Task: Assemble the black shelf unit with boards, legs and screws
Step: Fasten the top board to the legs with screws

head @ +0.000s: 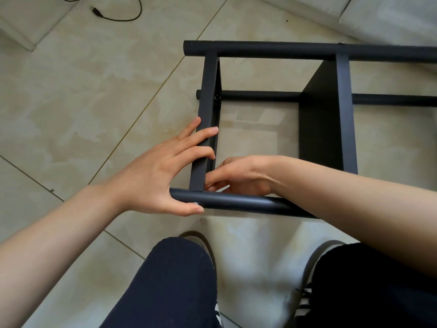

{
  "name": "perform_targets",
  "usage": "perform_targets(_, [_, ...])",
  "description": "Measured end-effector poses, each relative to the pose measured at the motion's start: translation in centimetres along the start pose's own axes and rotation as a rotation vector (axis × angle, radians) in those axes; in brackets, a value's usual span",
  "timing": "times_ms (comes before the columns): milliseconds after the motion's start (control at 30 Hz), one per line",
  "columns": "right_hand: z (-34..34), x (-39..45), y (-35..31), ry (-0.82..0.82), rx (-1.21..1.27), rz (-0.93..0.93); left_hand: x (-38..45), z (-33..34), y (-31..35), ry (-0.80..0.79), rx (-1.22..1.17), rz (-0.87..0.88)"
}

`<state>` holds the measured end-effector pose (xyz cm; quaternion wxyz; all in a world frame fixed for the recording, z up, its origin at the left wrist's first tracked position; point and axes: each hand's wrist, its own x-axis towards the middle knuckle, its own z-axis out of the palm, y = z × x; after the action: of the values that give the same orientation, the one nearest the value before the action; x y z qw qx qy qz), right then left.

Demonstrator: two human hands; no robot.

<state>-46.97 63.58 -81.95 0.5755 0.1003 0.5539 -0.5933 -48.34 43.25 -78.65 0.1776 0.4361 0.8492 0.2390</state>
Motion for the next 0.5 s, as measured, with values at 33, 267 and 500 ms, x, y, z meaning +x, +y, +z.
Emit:
perform_targets(33, [-0.03, -0.02, -0.07, -0.004, 0.003, -0.001, 0.0, -0.01, 0.0, 0.0, 0.001, -0.002])
perform_targets(267, [-0.43, -0.5, -0.18, 0.014, 0.008, 0.059, 0.03, -0.01, 0.1, 0.0, -0.001, -0.006])
perform_targets(500, [-0.22, -0.49, -0.36, -0.014, -0.013, 0.027, -0.02, -0.07, 0.17, -0.004, -0.001, -0.011])
